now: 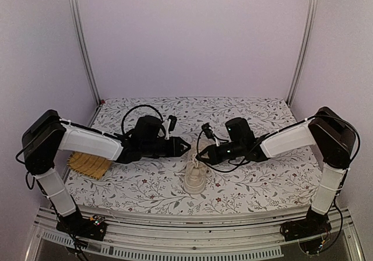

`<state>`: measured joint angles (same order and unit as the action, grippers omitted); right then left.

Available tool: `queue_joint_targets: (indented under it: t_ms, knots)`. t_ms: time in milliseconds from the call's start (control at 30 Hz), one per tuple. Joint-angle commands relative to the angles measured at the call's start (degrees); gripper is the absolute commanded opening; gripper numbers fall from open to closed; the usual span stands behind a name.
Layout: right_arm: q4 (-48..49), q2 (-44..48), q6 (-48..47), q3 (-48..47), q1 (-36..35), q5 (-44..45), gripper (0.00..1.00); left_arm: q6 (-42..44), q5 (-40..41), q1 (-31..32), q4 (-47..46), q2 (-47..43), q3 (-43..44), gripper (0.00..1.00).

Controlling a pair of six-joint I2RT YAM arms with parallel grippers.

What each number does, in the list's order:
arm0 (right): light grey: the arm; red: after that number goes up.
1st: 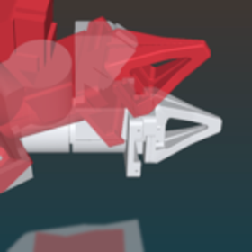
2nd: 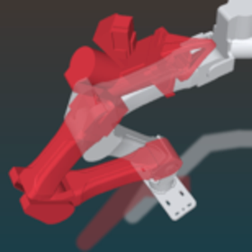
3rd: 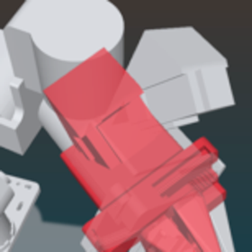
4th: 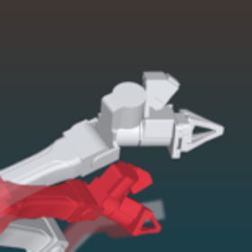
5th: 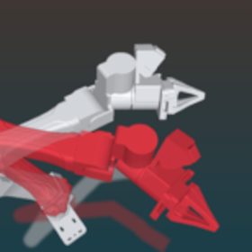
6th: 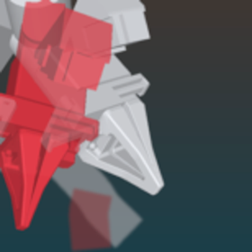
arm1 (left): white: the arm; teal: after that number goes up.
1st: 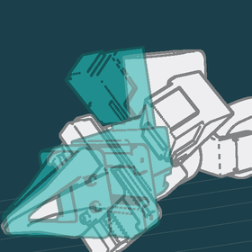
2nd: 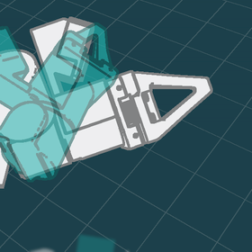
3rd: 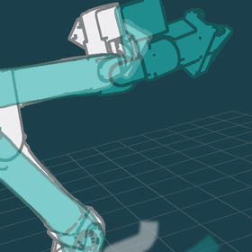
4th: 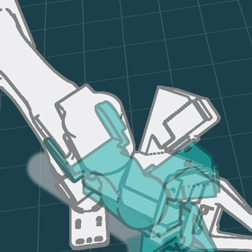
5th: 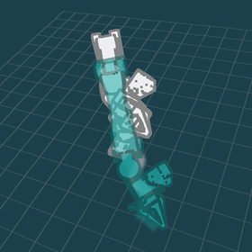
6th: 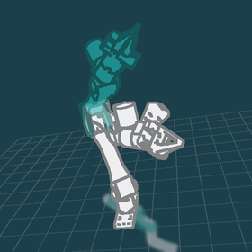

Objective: Tie the shoes

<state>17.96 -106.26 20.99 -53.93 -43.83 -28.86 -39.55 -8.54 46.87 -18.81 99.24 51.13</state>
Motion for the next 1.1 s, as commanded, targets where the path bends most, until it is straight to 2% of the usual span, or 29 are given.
queue_joint_targets:
  t_ms: [0, 300, 800, 1067]
  knots:
    - [1.38, -0.62, 0.36, 0.78, -0.16, -0.04, 0.02, -2.77, -1.32, -0.81, 0.67, 2.68, 2.55, 0.32]
    - [1.38, -0.36, 0.28, 1.07, -0.12, 0.15, 0.02, -4.24, -6.90, -1.05, -1.48, 6.13, 3.96, 0.23]
    - [1.29, -0.35, 0.12, 1.09, -0.19, 0.20, 0.02, -6.10, -11.25, -1.04, -5.77, 8.46, 3.82, 0.23]
    - [1.36, -0.27, 0.19, 1.03, -0.13, 0.24, 0.02, -7.40, -12.89, -1.07, -7.58, 9.13, 2.67, 0.17]
